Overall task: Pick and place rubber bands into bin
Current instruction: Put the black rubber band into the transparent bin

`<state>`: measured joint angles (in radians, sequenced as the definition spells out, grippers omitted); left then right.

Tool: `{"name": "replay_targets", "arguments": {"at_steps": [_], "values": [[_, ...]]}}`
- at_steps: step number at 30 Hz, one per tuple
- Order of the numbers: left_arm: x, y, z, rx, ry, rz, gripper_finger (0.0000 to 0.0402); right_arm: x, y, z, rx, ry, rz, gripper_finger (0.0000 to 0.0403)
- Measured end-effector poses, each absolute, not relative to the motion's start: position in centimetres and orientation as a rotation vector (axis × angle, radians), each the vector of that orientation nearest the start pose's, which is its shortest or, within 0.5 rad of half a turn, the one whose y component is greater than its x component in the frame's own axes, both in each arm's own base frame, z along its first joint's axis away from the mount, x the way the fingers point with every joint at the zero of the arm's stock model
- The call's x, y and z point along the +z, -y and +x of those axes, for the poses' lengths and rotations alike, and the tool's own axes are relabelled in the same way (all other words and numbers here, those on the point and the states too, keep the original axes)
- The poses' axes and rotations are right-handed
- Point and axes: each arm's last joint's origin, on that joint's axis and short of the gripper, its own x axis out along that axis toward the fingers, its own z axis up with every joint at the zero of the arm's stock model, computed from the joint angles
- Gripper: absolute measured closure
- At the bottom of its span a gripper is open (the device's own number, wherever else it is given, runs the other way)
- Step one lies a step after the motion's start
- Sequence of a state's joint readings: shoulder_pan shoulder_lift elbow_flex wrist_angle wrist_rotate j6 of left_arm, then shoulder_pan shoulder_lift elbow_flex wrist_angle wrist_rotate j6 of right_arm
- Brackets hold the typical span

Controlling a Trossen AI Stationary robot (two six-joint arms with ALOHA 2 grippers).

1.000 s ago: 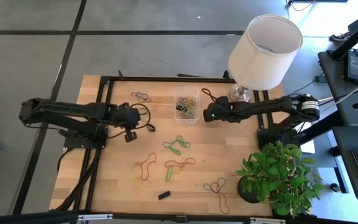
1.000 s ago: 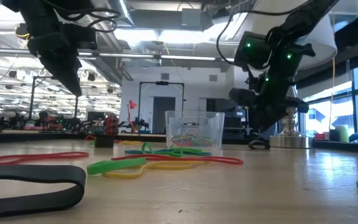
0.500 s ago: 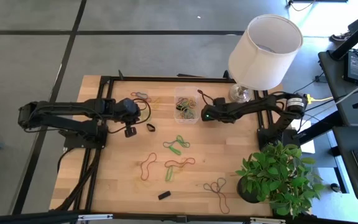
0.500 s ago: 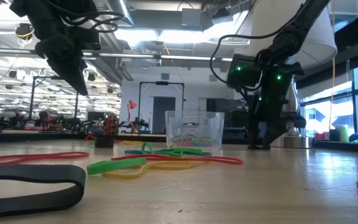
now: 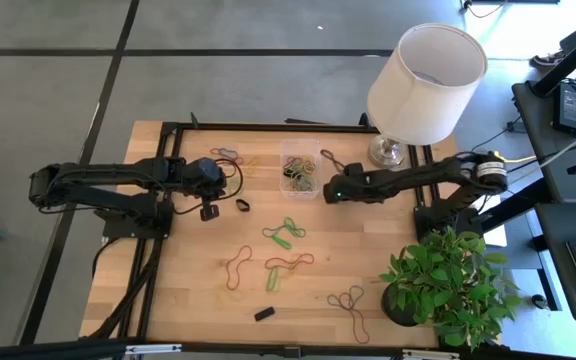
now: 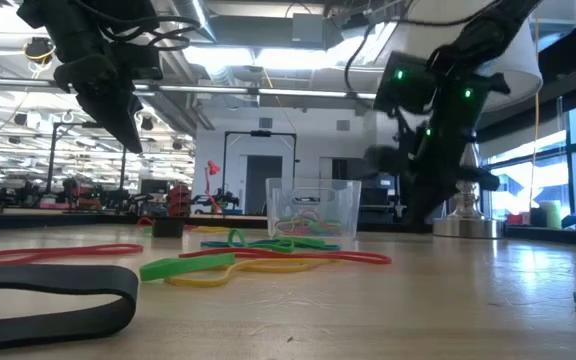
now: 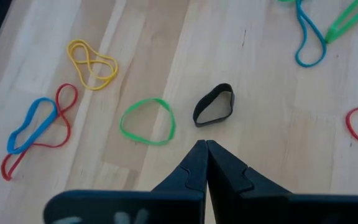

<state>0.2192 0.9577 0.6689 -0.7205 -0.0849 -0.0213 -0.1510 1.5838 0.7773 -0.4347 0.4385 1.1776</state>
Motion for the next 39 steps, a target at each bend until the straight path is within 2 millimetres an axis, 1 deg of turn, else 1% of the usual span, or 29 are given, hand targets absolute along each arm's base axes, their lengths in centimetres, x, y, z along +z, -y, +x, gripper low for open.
{"name": "replay_targets", "arguments": {"at_steps": [6, 10, 13, 16, 21, 25, 29, 32, 35, 39], "values": [[22.6, -4.0, 16.7, 0.288, -1.000, -0.086, 0.0399, 17.2, 4.6, 25.6, -1.102, -0.664, 0.820, 0.0399], [22.6, -4.0, 16.7, 0.289, -1.000, -0.087, 0.0400, 18.6, 4.2, 25.4, -1.070, -0.596, 0.788, 0.0400], [22.6, -4.0, 16.7, 0.292, -0.999, -0.093, 0.0399, 19.8, 3.9, 25.9, -1.015, -0.579, 0.742, 0.0401], [22.6, -4.0, 16.8, 0.291, -0.998, -0.092, 0.0400, 21.6, 3.8, 27.1, -0.973, -0.553, 0.670, 0.0401], [22.7, -4.0, 16.9, 0.290, -0.982, -0.086, 0.0399, 24.8, 4.0, 29.9, -0.914, -0.514, 0.547, 0.0401], [22.8, -4.1, 17.1, 0.291, -0.957, -0.085, 0.0400, 26.3, 4.5, 32.6, -0.879, -0.522, 0.455, 0.0402], [22.9, -4.1, 17.2, 0.291, -0.940, -0.084, 0.0399, 26.6, 5.3, 35.9, -0.844, -0.564, 0.376, 0.0402], [22.9, -4.1, 17.2, 0.289, -0.940, -0.086, 0.0400, 26.4, 6.3, 38.3, -0.825, -0.624, 0.344, 0.0402], [22.9, -4.0, 17.2, 0.274, -0.940, -0.093, 0.0399, 25.2, 7.8, 40.2, -0.831, -0.729, 0.332, 0.0403], [22.9, -4.0, 17.2, 0.256, -0.939, -0.103, 0.0400, 23.0, 10.0, 41.6, -0.851, -0.885, 0.355, 0.0403]]}}
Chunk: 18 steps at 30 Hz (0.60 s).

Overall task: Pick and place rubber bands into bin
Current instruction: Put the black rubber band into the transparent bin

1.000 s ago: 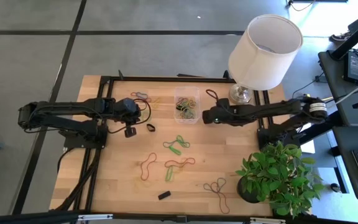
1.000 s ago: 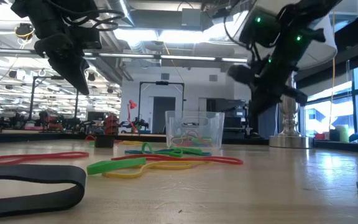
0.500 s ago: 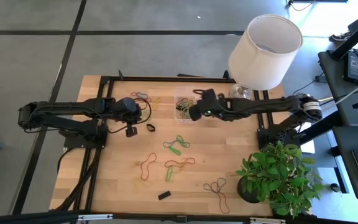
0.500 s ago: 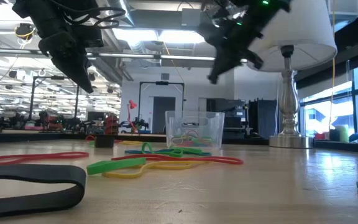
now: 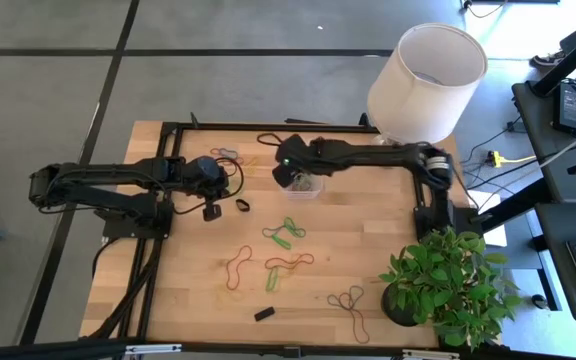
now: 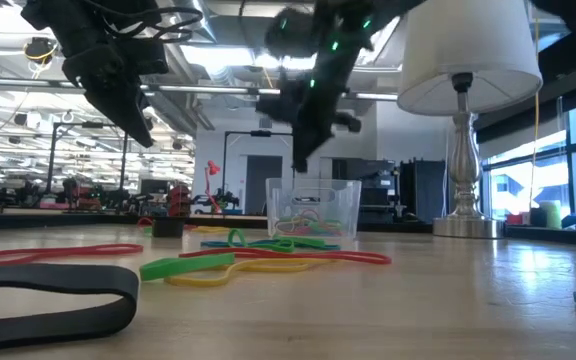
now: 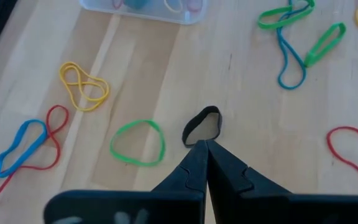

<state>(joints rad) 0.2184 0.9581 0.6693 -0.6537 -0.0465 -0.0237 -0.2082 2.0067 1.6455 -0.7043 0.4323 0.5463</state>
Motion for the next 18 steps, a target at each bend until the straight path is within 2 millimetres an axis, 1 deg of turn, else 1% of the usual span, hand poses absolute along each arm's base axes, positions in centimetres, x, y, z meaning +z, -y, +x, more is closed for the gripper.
{"name": "replay_targets", "arguments": {"at_steps": [4, 7, 10, 18], "values": [[22.9, -3.9, 17.3, 0.257, -0.936, -0.122, 0.0399, 20.4, 11.8, 41.6, -0.893, -0.995, 0.416, 0.0402], [22.9, -3.9, 17.3, 0.263, -0.934, -0.140, 0.0399, 19.2, 12.5, 41.4, -0.915, -1.047, 0.428, 0.0387], [22.9, -4.0, 17.2, 0.280, -0.932, -0.156, 0.0400, 18.7, 12.5, 41.4, -0.914, -1.065, 0.429, 0.0359], [22.9, -4.0, 17.2, 0.296, -0.932, -0.151, 0.0400, 18.7, 12.5, 41.3, -0.912, -1.081, 0.428, 0.0267]]}}
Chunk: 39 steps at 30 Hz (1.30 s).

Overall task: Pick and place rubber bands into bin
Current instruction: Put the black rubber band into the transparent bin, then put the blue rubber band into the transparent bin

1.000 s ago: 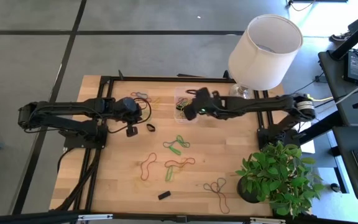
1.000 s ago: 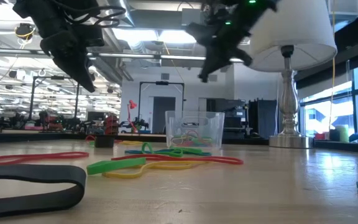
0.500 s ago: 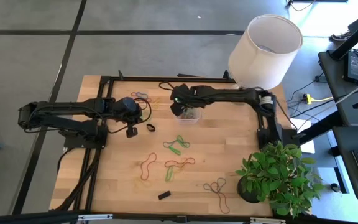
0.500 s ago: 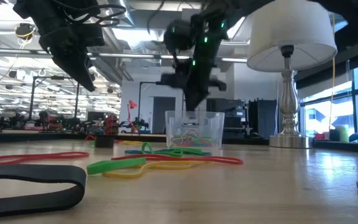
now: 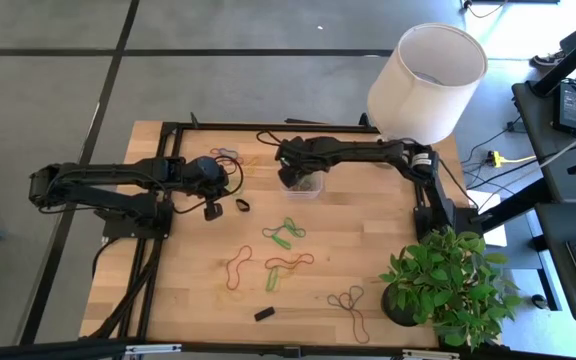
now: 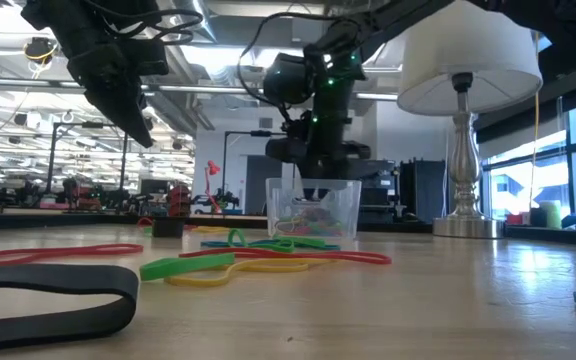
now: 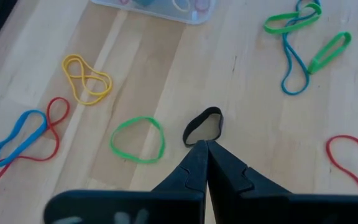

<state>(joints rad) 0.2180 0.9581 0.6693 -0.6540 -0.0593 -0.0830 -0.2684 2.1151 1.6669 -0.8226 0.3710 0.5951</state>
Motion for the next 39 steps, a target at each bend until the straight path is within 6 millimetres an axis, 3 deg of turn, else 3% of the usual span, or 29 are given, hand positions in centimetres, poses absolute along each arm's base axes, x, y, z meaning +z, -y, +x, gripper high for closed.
{"name": "replay_targets", "arguments": {"at_steps": [6, 9, 13, 20, 29, 35, 39], "values": [[22.9, -4.0, 17.2, 0.277, -0.937, -0.114, 0.0399, 20.0, 11.6, 41.0, -0.838, -1.114, 0.337, 0.0248], [22.9, -4.0, 17.2, 0.272, -0.938, -0.104, 0.0399, 21.6, 10.8, 40.5, -0.800, -1.105, 0.299, 0.0264], [22.9, -4.0, 17.3, 0.272, -0.932, -0.104, 0.0398, 23.6, 9.6, 38.2, -0.804, -1.107, 0.281, 0.0295], [23.0, -4.0, 17.3, 0.286, -0.926, -0.133, 0.0399, 24.6, 6.5, 31.7, -0.787, -0.962, 0.311, 0.0332], [23.3, -2.9, 17.9, 0.325, -0.855, -0.191, 0.0400, 23.0, 1.9, 21.8, -0.611, -0.741, 0.446, 0.0349], [23.7, -2.3, 18.4, 0.431, -0.768, -0.282, 0.0399, 21.3, 0.0, 17.4, -0.377, -0.722, 0.510, 0.0349], [23.7, -2.3, 18.4, 0.487, -0.738, -0.341, 0.0399, 19.7, -0.4, 15.5, -0.332, -0.741, 0.509, 0.0349]]}}
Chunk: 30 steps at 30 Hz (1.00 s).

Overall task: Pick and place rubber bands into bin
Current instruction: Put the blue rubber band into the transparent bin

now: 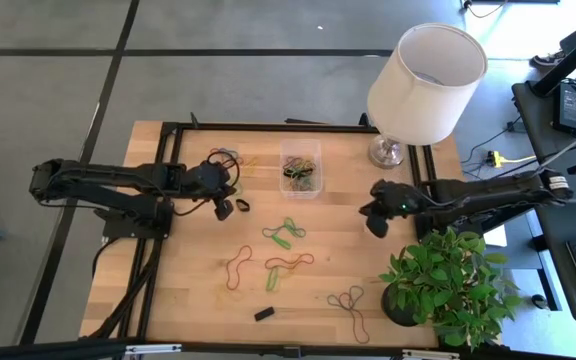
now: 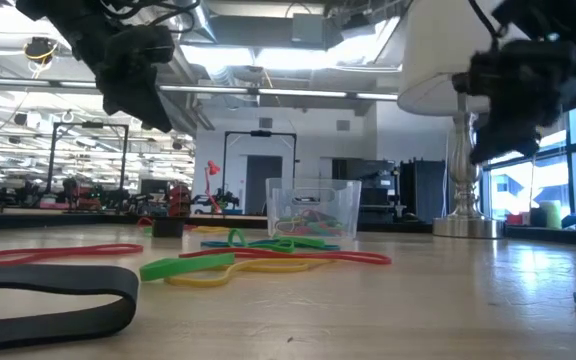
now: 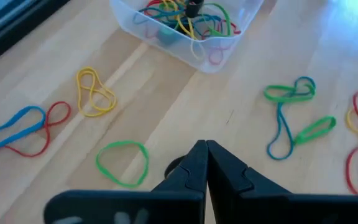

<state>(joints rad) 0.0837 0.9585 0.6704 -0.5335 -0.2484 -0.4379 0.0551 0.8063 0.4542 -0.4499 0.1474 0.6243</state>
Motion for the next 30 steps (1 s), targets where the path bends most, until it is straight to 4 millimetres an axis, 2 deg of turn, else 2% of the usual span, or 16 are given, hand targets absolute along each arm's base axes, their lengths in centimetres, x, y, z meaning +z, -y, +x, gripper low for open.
{"name": "replay_targets", "arguments": {"at_steps": [7, 12, 16, 21, 26, 30], "values": [[23.8, -2.8, 18.6, 0.517, -0.756, -0.348, 0.0400, 17.4, -0.4, 14.2, -0.344, -0.784, 0.502, 0.0349], [25.0, -5.1, 19.7, 0.558, -0.849, -0.249, 0.0399, 17.1, -0.4, 14.2, -0.342, -0.781, 0.500, 0.0349], [25.0, -8.4, 21.2, 0.622, -0.925, -0.176, 0.0400, 17.3, -0.4, 14.4, -0.340, -0.755, 0.504, 0.0349], [23.1, -13.7, 21.9, 0.678, -1.054, -0.233, 0.0389, 17.4, -0.3, 14.5, -0.372, -0.734, 0.488, 0.0349], [20.4, -19.0, 21.8, 0.633, -1.170, -0.335, 0.0353, 17.5, -0.1, 14.6, -0.426, -0.694, 0.520, 0.0349], [18.6, -22.4, 21.6, 0.613, -1.269, -0.369, 0.0313, 17.5, 0.0, 14.6, -0.477, -0.667, 0.565, 0.0349]]}}
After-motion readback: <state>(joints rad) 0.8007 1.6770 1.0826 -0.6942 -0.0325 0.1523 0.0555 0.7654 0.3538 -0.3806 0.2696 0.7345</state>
